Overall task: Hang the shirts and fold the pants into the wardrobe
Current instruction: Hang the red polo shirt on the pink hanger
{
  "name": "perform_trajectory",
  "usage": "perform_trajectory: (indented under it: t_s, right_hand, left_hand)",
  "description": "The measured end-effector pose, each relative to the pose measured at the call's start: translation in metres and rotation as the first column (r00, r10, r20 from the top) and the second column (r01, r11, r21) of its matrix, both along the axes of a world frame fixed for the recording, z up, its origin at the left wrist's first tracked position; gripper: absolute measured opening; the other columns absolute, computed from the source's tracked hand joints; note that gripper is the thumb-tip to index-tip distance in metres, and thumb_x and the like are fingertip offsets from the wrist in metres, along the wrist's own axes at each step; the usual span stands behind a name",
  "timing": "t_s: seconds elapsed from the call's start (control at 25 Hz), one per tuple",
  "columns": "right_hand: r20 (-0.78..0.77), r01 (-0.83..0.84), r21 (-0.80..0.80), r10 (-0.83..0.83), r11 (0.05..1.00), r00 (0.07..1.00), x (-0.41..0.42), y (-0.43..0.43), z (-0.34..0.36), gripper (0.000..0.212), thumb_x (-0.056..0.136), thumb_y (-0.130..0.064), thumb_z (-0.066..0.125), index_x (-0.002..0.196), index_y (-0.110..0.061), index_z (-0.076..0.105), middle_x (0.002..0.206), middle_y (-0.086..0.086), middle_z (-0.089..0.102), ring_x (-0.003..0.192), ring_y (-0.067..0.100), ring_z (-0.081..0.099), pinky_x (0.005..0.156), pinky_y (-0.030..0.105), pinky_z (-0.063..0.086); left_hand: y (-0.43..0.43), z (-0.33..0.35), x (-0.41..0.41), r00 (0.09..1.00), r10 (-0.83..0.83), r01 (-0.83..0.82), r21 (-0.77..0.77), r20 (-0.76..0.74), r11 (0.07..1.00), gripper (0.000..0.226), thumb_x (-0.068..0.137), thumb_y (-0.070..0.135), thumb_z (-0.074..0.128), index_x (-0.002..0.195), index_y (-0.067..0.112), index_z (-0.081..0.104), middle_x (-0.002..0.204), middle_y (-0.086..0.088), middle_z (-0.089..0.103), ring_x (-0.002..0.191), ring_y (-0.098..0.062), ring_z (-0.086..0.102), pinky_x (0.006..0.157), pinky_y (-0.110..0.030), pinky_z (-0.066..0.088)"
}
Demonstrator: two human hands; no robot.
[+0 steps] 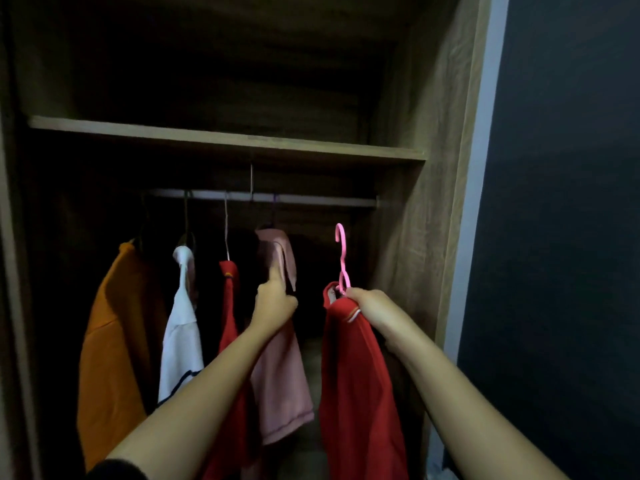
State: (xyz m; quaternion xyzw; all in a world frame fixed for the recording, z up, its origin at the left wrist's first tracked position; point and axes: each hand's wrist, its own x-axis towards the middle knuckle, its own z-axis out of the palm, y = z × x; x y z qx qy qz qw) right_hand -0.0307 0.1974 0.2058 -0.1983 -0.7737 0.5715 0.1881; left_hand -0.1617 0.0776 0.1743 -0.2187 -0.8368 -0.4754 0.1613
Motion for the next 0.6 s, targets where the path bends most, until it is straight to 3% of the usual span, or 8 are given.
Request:
perform_trajectory:
  t_s: [0.16, 0.24, 0.36, 0.48, 0.6]
  right_hand:
    - [0.072, 0.031, 0.183, -0.044, 0.983, 0.996, -0.049, 0.006, 0.006, 0.026, 0.087, -0.026, 0.055, 0.096, -0.004, 0.067, 0.082, 0.01, 0.064, 0.069, 0.02, 0.06, 0.057, 0.024, 0.042]
    - [0.134, 0.06, 0.348, -0.113, 0.936, 0.984, -0.06, 0.005, 0.014, 0.034, 0.088, -0.031, 0.052, 0.105, -0.004, 0.065, 0.097, 0.014, 0.067, 0.09, 0.029, 0.064, 0.073, 0.031, 0.047]
    - [0.057, 0.197, 0.575, -0.279, 0.794, 0.959, -0.071, 0.008, 0.042, 0.041, 0.093, -0.036, 0.043, 0.118, -0.009, 0.059, 0.123, 0.016, 0.059, 0.116, 0.034, 0.054, 0.092, 0.036, 0.044]
    - [0.001, 0.267, 0.638, -0.348, 0.722, 0.938, -0.092, 0.014, 0.079, 0.035, 0.094, -0.027, 0.045, 0.122, -0.01, 0.058, 0.126, 0.014, 0.058, 0.119, 0.032, 0.053, 0.093, 0.035, 0.043]
    - [0.021, 0.236, 0.67, -0.336, 0.703, 0.942, -0.122, 0.02, 0.1, 0.034, 0.093, -0.023, 0.049, 0.123, -0.01, 0.057, 0.128, 0.013, 0.057, 0.119, 0.031, 0.053, 0.092, 0.034, 0.044]
  left_hand:
    - [-0.005, 0.0, -0.003, 0.998, -0.013, 0.007, -0.077, -0.069, 0.997, 0.085, 0.079, -0.005, 0.044, 0.151, 0.016, 0.005, 0.106, -0.03, 0.062, 0.096, -0.043, 0.06, 0.081, -0.038, 0.047]
    - [-0.006, 0.001, -0.006, 0.997, -0.006, -0.002, -0.097, -0.082, 0.995, 0.084, 0.08, -0.005, 0.043, 0.151, 0.016, 0.003, 0.106, -0.031, 0.062, 0.098, -0.044, 0.06, 0.085, -0.041, 0.048]
    - [-0.006, 0.0, -0.009, 0.993, -0.032, 0.02, -0.105, -0.115, 0.994, 0.084, 0.081, -0.004, 0.044, 0.151, 0.016, 0.004, 0.104, -0.03, 0.063, 0.096, -0.043, 0.061, 0.085, -0.043, 0.048]
    - [-0.004, -0.002, -0.013, 0.992, -0.05, 0.041, -0.079, -0.119, 0.996, 0.082, 0.081, -0.003, 0.044, 0.151, 0.016, 0.006, 0.104, -0.029, 0.063, 0.095, -0.04, 0.062, 0.084, -0.04, 0.049]
    - [-0.004, -0.001, -0.016, 0.993, -0.07, 0.062, -0.079, -0.095, 0.995, 0.079, 0.083, 0.0, 0.045, 0.151, 0.017, 0.009, 0.109, -0.024, 0.064, 0.098, -0.035, 0.063, 0.085, -0.035, 0.048]
